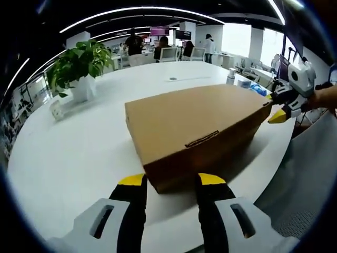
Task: Operate the shoe box by opening the lid, removing the specified soft item, and placing it in the target area until the item is outside and the box remains undamaged.
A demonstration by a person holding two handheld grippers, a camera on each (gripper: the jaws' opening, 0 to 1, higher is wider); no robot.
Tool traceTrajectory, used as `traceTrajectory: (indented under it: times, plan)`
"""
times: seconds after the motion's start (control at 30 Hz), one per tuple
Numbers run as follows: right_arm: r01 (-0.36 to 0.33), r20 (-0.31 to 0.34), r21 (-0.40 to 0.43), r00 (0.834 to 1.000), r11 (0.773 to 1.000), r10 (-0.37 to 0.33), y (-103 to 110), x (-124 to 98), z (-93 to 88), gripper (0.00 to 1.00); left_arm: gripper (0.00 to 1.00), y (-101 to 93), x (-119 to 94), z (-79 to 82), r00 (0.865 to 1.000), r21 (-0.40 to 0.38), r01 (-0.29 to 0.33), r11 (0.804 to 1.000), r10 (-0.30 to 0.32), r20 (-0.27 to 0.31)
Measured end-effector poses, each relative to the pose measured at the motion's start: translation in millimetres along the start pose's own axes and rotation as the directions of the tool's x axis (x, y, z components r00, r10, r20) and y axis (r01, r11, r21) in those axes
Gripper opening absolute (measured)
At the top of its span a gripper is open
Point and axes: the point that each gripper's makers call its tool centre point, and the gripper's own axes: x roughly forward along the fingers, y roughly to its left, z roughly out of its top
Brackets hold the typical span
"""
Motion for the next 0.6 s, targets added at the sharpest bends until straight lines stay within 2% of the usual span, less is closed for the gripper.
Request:
traceTrajectory:
  times: [0.3,0.6]
  plan:
    - [-0.001,-0.023,0.004,1.0,1.0,0.001,-1.5,3.8,-5.7,0.36,0.36,0.6,3.6,-4.4,1.0,-0.013,0.003,1.0,-0.003,-0.005]
    - [0.0,-0.03,0.06,1.0,0.998,0.002,-2.2,3.6,-6.5,0.38,0.37,0.8,2.3,-10.6,1.0,-0.036,0.006,0.999,-0.007,-0.02]
